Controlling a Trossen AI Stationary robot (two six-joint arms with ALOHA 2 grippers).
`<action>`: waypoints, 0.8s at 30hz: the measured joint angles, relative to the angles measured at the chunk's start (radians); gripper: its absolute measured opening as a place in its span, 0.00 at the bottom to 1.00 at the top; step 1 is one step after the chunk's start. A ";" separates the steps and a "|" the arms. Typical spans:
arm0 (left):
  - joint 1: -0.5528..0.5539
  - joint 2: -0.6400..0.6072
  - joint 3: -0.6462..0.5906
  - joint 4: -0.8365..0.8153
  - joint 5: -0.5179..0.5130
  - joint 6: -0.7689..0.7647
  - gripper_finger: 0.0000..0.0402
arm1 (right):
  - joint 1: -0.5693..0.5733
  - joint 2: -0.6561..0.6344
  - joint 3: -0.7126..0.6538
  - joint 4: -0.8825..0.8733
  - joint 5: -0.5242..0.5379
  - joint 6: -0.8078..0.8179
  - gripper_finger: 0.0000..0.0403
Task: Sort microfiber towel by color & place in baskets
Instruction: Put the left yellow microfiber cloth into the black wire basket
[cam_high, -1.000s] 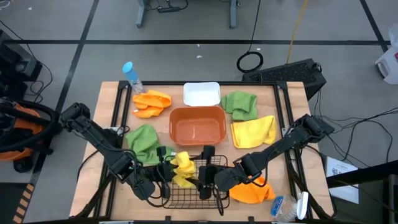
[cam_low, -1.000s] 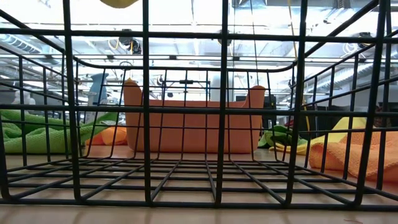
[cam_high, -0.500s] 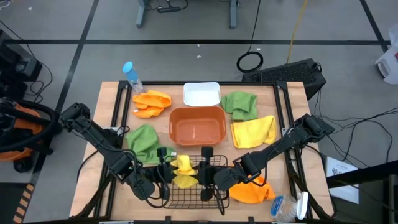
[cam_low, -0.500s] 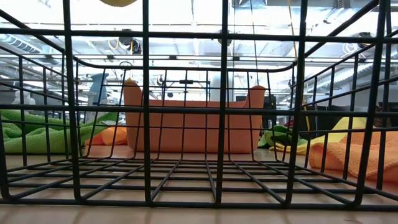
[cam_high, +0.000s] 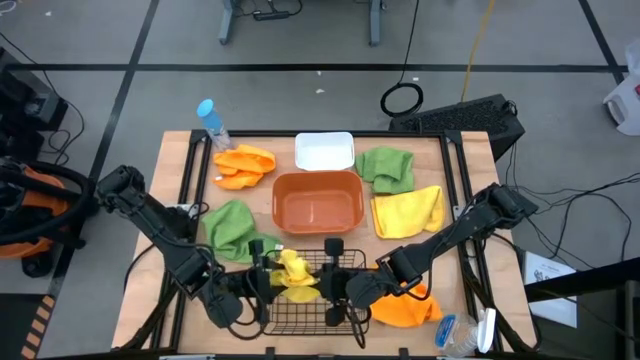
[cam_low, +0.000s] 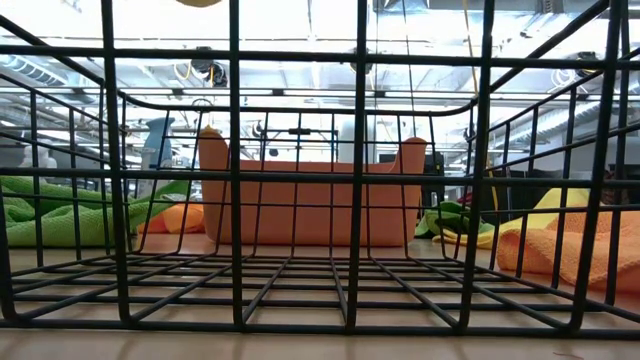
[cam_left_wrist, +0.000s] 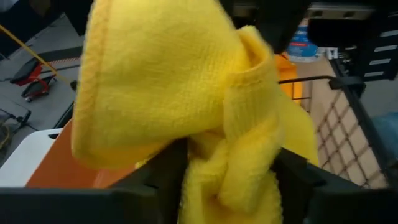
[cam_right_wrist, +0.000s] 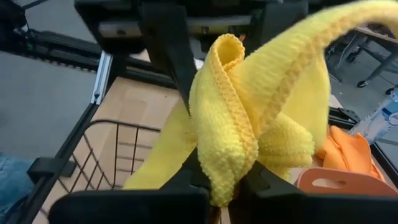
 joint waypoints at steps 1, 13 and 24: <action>-0.009 0.000 0.000 0.000 -0.001 0.000 0.51 | 0.003 -0.004 -0.001 -0.012 0.000 0.002 0.03; -0.113 -0.001 0.000 -0.061 -0.021 -0.052 0.64 | 0.040 -0.099 -0.001 -0.246 0.006 0.129 0.03; -0.123 -0.001 0.000 -0.318 -0.132 -0.330 0.64 | 0.090 -0.174 -0.001 -0.368 0.007 0.143 0.02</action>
